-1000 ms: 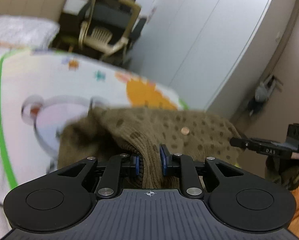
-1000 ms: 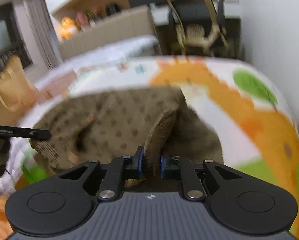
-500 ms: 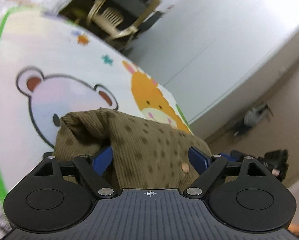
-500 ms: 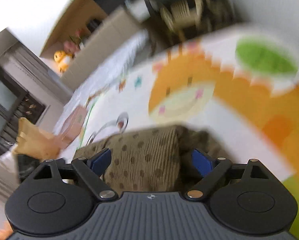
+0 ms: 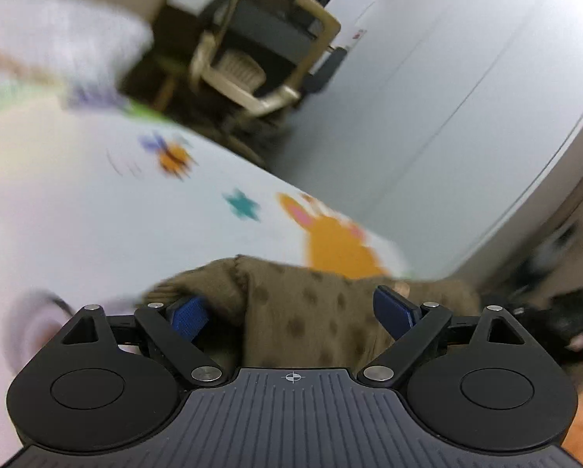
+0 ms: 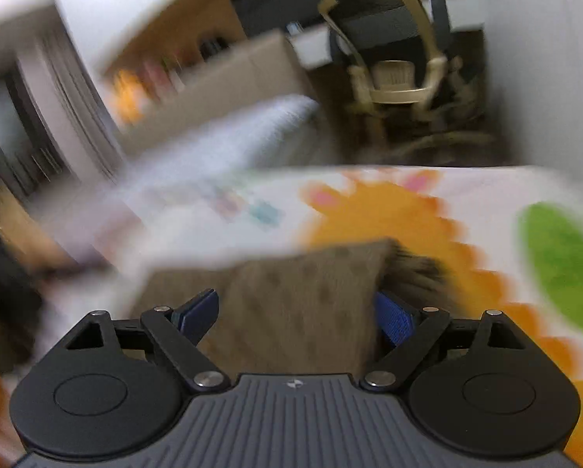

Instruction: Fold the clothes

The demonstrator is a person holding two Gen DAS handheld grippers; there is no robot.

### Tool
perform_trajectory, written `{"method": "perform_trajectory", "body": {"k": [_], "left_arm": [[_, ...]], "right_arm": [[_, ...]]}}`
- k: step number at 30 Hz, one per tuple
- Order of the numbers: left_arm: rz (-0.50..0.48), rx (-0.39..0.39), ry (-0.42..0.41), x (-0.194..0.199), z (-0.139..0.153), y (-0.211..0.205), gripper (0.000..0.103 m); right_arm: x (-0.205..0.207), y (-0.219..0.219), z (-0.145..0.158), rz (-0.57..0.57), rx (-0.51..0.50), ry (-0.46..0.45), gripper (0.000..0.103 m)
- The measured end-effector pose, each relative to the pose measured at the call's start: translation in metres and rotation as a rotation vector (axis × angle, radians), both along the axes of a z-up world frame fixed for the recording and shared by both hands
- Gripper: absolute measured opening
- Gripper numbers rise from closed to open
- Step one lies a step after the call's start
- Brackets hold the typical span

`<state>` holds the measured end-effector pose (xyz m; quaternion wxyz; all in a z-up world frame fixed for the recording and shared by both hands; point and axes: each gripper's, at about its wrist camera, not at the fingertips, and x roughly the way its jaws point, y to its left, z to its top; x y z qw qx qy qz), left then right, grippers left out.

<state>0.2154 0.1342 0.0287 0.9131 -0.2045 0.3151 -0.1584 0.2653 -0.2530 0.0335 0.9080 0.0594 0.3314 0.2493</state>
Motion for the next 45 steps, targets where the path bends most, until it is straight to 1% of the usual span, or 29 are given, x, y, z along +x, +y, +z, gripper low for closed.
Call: {"method": "perform_trajectory", "body": {"k": [2,3,5,6,7,9,11,12,13,15,17,20,22,23,25,27,29,32,34,37,39,42,45], "left_arm": [[0.009,0.077,-0.051,-0.015,0.009,-0.002,0.093],[0.006,0.101,-0.080,-0.024,0.013,-0.003,0.093],[-0.033,0.103,-0.140,-0.037,0.021,-0.009,0.094],[-0.065,0.090,-0.165,-0.040,0.024,-0.014,0.094],[-0.092,0.073,-0.175,-0.039,0.022,-0.020,0.095],[-0.139,0.035,-0.171,-0.032,0.015,-0.035,0.096],[-0.187,-0.003,-0.167,-0.024,0.007,-0.049,0.097],[-0.188,-0.005,-0.152,-0.019,-0.001,-0.056,0.097],[-0.171,0.008,-0.125,-0.012,-0.012,-0.062,0.097],[-0.139,0.040,-0.077,-0.003,-0.033,-0.068,0.097],[-0.142,0.065,-0.076,-0.004,-0.044,-0.069,0.097],[-0.154,0.118,-0.087,-0.009,-0.051,-0.070,0.097],[-0.152,0.110,-0.082,-0.010,-0.051,-0.066,0.097],[-0.151,0.102,-0.079,-0.011,-0.051,-0.064,0.097],[-0.141,0.074,-0.062,-0.013,-0.048,-0.059,0.097],[-0.128,0.047,-0.040,-0.017,-0.043,-0.054,0.098],[-0.138,0.040,-0.043,-0.026,-0.040,-0.054,0.099],[-0.181,0.051,-0.034,-0.039,-0.046,-0.057,0.100],[-0.191,0.053,-0.027,-0.044,-0.053,-0.058,0.100],[-0.178,0.051,-0.040,-0.048,-0.058,-0.058,0.100],[-0.176,0.078,-0.053,-0.049,-0.059,-0.062,0.101],[-0.175,0.122,-0.070,-0.053,-0.060,-0.068,0.102],[-0.170,0.136,-0.076,-0.055,-0.060,-0.069,0.102]], "right_arm": [[-0.015,0.010,-0.015,-0.053,-0.250,-0.082,0.088],[-0.022,0.009,-0.019,-0.063,-0.301,-0.116,0.088],[-0.030,0.004,-0.008,-0.059,-0.243,-0.142,0.088],[-0.033,0.001,-0.003,-0.057,-0.212,-0.154,0.090],[-0.035,0.001,0.006,-0.048,-0.144,-0.173,0.095],[-0.037,0.000,0.022,-0.029,-0.003,-0.212,0.099],[-0.034,0.007,0.032,-0.003,0.123,-0.219,0.099],[-0.029,0.012,0.034,0.009,0.170,-0.207,0.102],[-0.022,0.016,0.031,0.017,0.197,-0.186,0.103],[-0.007,0.026,0.025,0.032,0.246,-0.143,0.103],[0.009,0.038,0.009,0.021,0.232,-0.084,0.103],[0.036,0.053,-0.024,0.000,0.144,0.001,0.103],[0.030,0.056,-0.044,0.000,0.089,0.040,0.103],[0.024,0.057,-0.046,0.005,0.073,0.029,0.103],[0.015,0.062,-0.045,0.005,-0.007,0.017,0.103],[-0.003,0.062,-0.044,0.011,-0.095,-0.004,0.103],[-0.021,0.064,-0.047,0.025,-0.179,-0.029,0.103],[-0.045,0.062,-0.050,0.032,-0.233,-0.043,0.103],[-0.064,0.063,-0.050,0.040,-0.268,-0.064,0.103],[-0.075,0.066,-0.048,0.029,-0.277,-0.071,0.103],[-0.077,0.067,-0.047,0.022,-0.276,-0.077,0.103],[-0.077,0.064,-0.048,0.008,-0.251,-0.061,0.103],[-0.075,0.058,-0.048,0.018,-0.213,-0.043,0.103]]}}
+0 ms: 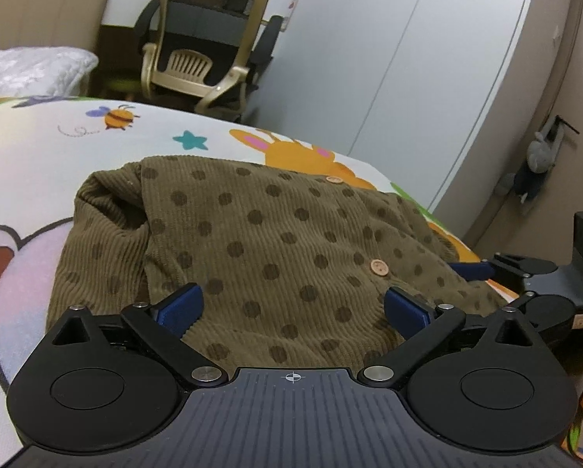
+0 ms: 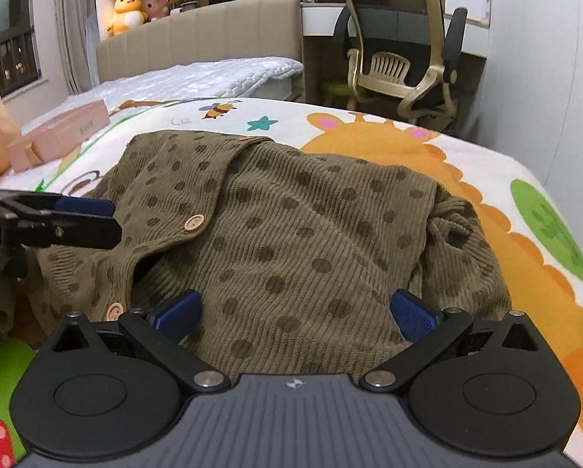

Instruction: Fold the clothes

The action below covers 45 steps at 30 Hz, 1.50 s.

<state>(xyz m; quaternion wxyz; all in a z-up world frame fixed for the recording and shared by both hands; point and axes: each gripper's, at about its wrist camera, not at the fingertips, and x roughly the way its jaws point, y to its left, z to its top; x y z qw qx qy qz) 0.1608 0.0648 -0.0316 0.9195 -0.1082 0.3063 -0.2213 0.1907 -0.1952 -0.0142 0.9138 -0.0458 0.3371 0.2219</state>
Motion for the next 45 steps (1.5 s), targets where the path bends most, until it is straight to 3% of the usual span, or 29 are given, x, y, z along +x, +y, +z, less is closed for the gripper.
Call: {"method": "perform_trajectory", "body": {"k": [9,12,18,25,33,41,45], "left_arm": [[0.010,0.014,-0.006,0.001,-0.001,-0.002,0.103],[0.036,0.042,-0.002,-0.007,0.000,-0.009,0.103],[0.063,0.102,-0.018,-0.023,0.001,-0.021,0.103],[0.066,0.003,-0.012,-0.024,0.000,-0.004,0.103],[0.067,-0.036,-0.010,-0.023,-0.001,0.001,0.103],[0.069,-0.064,-0.009,-0.024,-0.002,0.005,0.103],[0.068,-0.077,-0.009,-0.025,-0.002,0.006,0.103]], "right_arm": [[0.006,0.004,-0.001,0.054,-0.057,-0.007,0.103],[0.017,-0.005,-0.001,0.112,-0.045,0.008,0.103],[0.010,-0.003,-0.002,0.109,-0.061,-0.013,0.103],[0.005,-0.006,-0.001,0.093,-0.047,0.002,0.103],[0.005,0.003,0.010,0.111,-0.157,0.049,0.103],[-0.043,0.022,0.044,0.102,-0.166,-0.170,0.103],[-0.042,0.029,0.043,0.092,-0.176,-0.195,0.103]]}}
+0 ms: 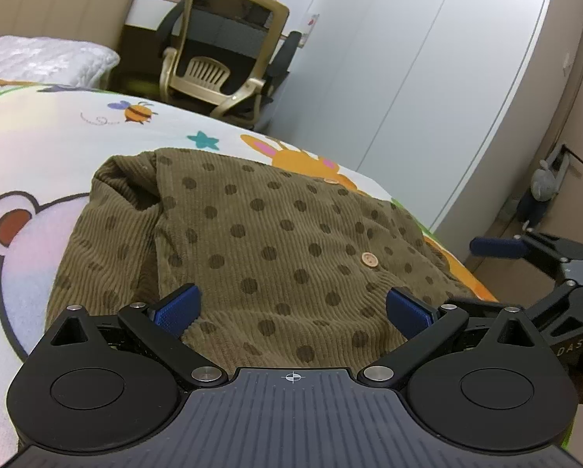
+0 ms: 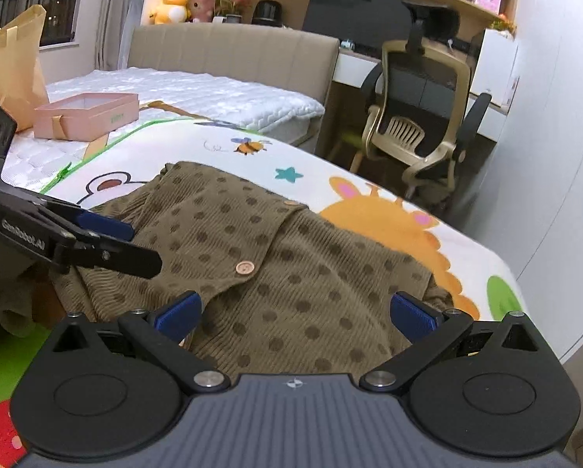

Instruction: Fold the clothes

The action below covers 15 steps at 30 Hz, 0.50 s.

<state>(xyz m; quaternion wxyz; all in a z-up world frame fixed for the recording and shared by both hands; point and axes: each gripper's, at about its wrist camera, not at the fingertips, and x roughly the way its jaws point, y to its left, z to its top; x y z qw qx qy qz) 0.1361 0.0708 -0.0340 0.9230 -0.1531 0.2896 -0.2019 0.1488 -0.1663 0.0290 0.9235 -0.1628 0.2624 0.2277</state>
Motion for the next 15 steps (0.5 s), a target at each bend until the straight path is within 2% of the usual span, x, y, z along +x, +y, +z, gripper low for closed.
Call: {"method": "perform_trajectory", "body": {"k": [2,5,7,12,15], "left_arm": [[0.000,-0.007,0.000,0.000,0.000,0.001,0.103],[-0.001,-0.014,0.002,0.000,0.000,0.002,0.103],[-0.001,-0.022,0.005,0.001,0.000,0.004,0.103],[-0.013,0.000,0.018,0.000,0.010,-0.002,0.103],[-0.061,0.023,-0.002,-0.005,0.021,-0.016,0.103]], "right_arm": [[0.004,0.000,-0.008,-0.012,0.001,0.034,0.103],[0.004,0.003,-0.028,-0.045,-0.084,0.049,0.103],[0.001,-0.001,-0.039,-0.051,-0.105,0.027,0.103],[0.009,-0.022,-0.041,-0.052,0.019,0.078,0.103],[0.008,-0.040,-0.036,-0.071,0.132,0.089,0.103]]}}
